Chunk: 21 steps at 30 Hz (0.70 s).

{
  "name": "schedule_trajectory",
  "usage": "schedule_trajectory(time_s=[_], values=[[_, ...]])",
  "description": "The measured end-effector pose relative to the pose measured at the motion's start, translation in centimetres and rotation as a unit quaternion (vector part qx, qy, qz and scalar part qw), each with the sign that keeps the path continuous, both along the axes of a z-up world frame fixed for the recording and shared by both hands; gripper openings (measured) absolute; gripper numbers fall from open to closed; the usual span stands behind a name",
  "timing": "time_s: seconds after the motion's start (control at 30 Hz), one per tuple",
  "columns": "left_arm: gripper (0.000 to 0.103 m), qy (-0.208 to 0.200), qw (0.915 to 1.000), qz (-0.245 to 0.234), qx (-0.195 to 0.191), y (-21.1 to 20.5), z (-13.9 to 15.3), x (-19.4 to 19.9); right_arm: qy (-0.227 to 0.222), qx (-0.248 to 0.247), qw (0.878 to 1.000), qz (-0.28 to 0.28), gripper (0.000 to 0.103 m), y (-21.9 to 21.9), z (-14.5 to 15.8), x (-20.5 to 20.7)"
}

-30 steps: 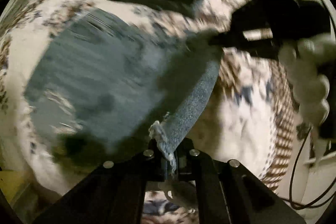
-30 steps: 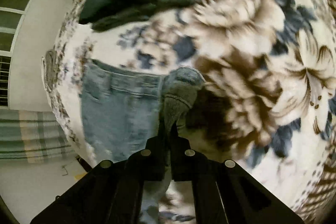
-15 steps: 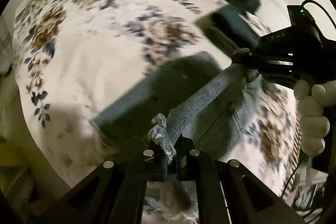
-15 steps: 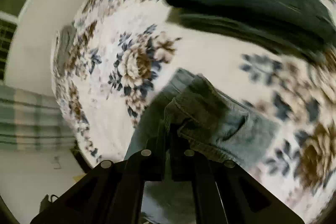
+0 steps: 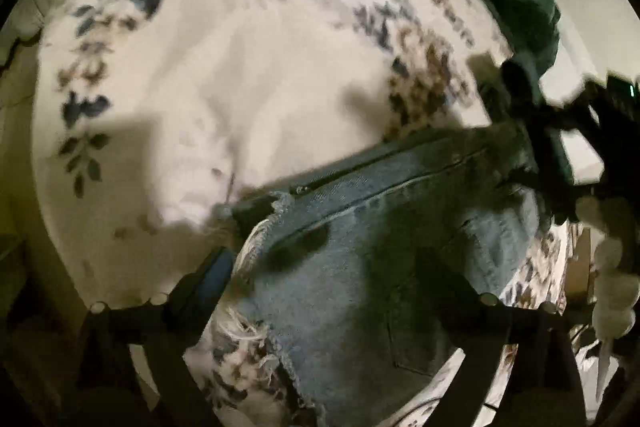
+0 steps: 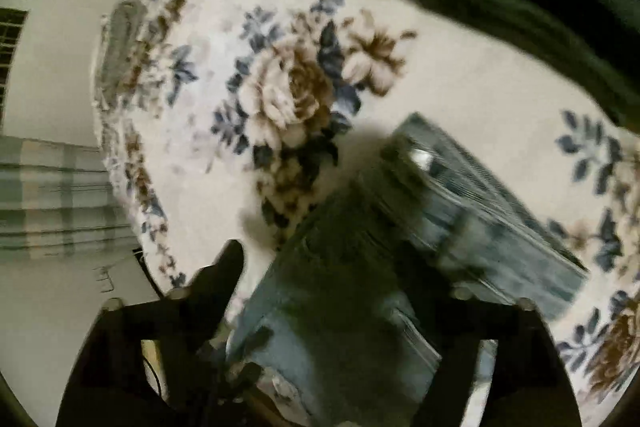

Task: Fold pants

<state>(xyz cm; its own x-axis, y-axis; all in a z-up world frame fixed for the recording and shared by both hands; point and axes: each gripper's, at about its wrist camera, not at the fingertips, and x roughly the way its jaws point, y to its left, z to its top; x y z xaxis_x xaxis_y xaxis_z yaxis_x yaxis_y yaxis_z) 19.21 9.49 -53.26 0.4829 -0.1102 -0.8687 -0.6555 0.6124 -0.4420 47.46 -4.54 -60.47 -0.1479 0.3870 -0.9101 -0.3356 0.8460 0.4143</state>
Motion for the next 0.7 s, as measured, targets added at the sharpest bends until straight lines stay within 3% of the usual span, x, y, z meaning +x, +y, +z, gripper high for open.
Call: schedule_trajectory(time_s=[0.07,0.1,0.17,0.23,0.4,0.57,0.7], values=[[0.093,-0.007,0.9999,0.010,0.011,-0.9,1.2,-1.0,-0.013,0.001,1.000,0.000,0.086,-2.2,1.7,-0.6],[0.093,-0.010,0.9998,0.017,0.008,-1.3,1.5,-1.4,-0.016,-0.001,1.000,-0.003,0.092,-3.3,2.3,-0.8],[0.093,-0.016,0.9989,0.043,-0.007,-2.3,1.9,-2.7,-0.019,-0.001,1.000,-0.014,0.094,-6.4,3.1,-1.2],[0.093,-0.018,0.9960,0.077,-0.040,-4.0,1.9,-4.2,-0.017,-0.009,1.000,-0.022,0.094,-9.7,3.1,-1.4],[0.093,-0.005,0.9759,0.178,-0.127,-10.3,-0.1,-7.7,0.021,0.007,0.999,-0.042,0.094,-16.5,-0.1,-1.7],[0.093,-0.008,0.9347,0.283,-0.215,-14.5,-3.8,-9.2,0.039,0.044,0.998,-0.016,0.092,-17.6,-4.2,-1.0],[0.093,-0.028,0.8946,0.356,-0.269,-16.0,-6.8,-9.0,0.043,0.068,0.997,0.005,0.091,-16.6,-6.0,-0.4]])
